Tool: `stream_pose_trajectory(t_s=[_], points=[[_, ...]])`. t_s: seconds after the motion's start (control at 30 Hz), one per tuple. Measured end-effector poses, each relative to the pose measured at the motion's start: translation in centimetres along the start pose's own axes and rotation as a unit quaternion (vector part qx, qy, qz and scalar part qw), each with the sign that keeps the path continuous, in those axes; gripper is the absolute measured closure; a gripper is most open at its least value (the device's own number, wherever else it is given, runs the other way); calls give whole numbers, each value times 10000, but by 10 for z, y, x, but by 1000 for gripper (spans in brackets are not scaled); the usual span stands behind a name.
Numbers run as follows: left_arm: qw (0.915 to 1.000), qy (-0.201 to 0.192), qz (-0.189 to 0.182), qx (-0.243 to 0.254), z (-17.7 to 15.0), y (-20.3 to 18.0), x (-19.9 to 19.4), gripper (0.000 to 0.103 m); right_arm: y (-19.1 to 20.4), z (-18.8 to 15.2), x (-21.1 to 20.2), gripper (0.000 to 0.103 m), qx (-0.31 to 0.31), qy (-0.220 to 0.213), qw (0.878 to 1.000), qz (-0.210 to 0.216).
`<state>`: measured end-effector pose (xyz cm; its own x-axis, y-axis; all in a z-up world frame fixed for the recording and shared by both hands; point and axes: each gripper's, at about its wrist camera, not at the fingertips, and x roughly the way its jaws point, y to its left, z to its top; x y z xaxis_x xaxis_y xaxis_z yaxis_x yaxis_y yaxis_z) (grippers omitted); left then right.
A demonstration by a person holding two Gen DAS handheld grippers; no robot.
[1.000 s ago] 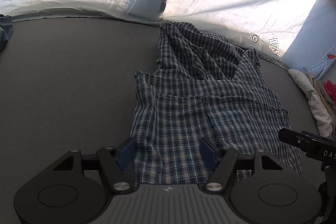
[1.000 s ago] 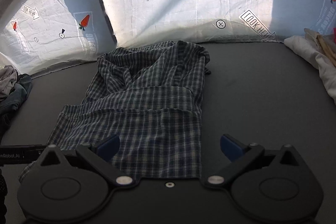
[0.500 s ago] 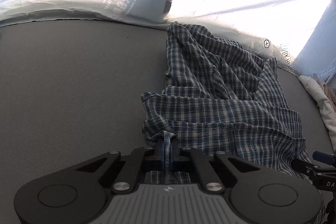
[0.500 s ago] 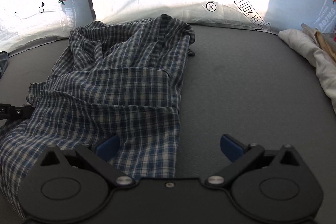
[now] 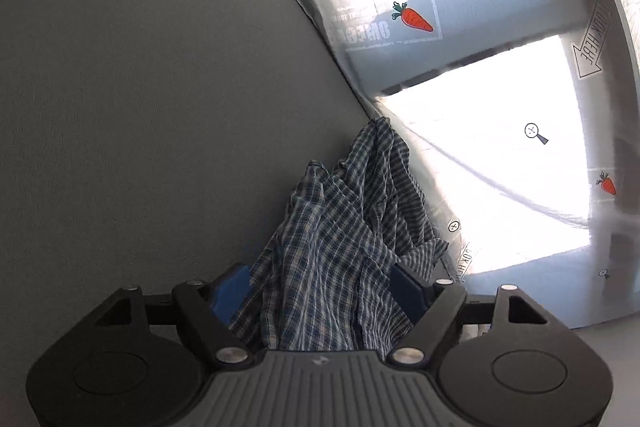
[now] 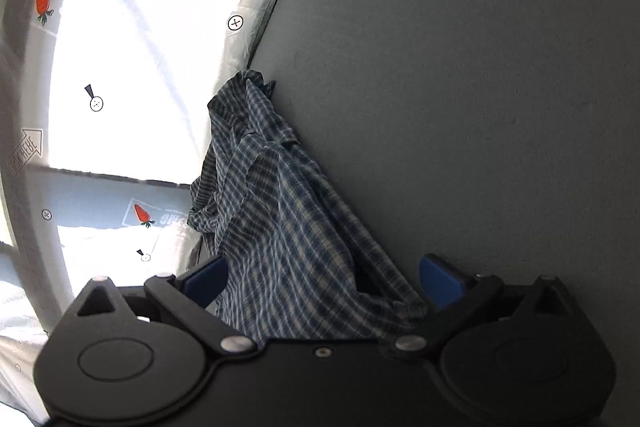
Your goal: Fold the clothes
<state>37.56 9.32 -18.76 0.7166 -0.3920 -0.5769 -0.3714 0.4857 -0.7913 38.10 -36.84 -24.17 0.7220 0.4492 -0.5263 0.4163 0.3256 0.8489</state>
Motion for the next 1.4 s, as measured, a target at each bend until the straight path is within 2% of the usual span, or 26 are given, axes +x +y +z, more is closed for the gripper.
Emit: stream_pose_trajectory(t_s=[0.17, 0.3, 0.4, 0.53, 0.6, 0.67, 0.73, 0.8, 0.87, 0.9, 0.93, 1.0, 1.1, 1.23, 1.4], points=[[9974, 692, 89, -179, -30, 22, -1, 22, -13, -13, -10, 0, 681, 362, 9968, 189], [9932, 1116, -48, -339, -42, 28, 23, 21, -10, -18, 5, 0, 745, 680, 9945, 283], [9924, 1176, 83, -343, -44, 27, 38, 21, -9, -17, 13, 0, 811, 695, 9939, 286], [9926, 1038, -130, -625, -39, 31, 45, 19, -19, -10, 13, 4, 1307, 595, 9889, 379], [9913, 927, -176, -915, -36, 36, 47, 21, -22, -8, 12, 6, 1468, 569, 9869, 362], [9893, 889, -227, -1137, -34, 39, 49, 22, -27, -7, 12, 15, 1586, 568, 9852, 319], [9905, 888, -136, -1041, -33, 37, 49, 32, -32, -6, 11, 42, 1722, 577, 9830, 271], [9913, 896, -86, -957, -32, 35, 50, 42, -39, -5, 13, 53, 1911, 616, 9793, 247], [9913, 899, -86, -955, -31, 35, 51, 49, -41, -4, 15, 56, 1956, 657, 9782, 234], [9910, 899, -91, -989, -31, 36, 52, 54, -40, -4, 16, 61, 1911, 682, 9789, 224], [9906, 908, -109, -1017, -30, 37, 52, 57, -38, -4, 18, 71, 1851, 709, 9799, 224], [9899, 942, -182, -1042, -30, 38, 54, 77, -35, -3, 19, 81, 1736, 739, 9817, 255], [9921, 887, -246, -850, -30, 30, 49, 86, -26, -3, 19, 88, 1456, 730, 9861, 329], [9947, 762, -362, -586, -33, 19, 33, 90, -16, -5, 9, 93, 1153, 682, 9899, 461], [9954, 620, -553, -484, -47, 14, -2, 91, -4, -10, -15, 94, 816, 674, 9923, 637]])
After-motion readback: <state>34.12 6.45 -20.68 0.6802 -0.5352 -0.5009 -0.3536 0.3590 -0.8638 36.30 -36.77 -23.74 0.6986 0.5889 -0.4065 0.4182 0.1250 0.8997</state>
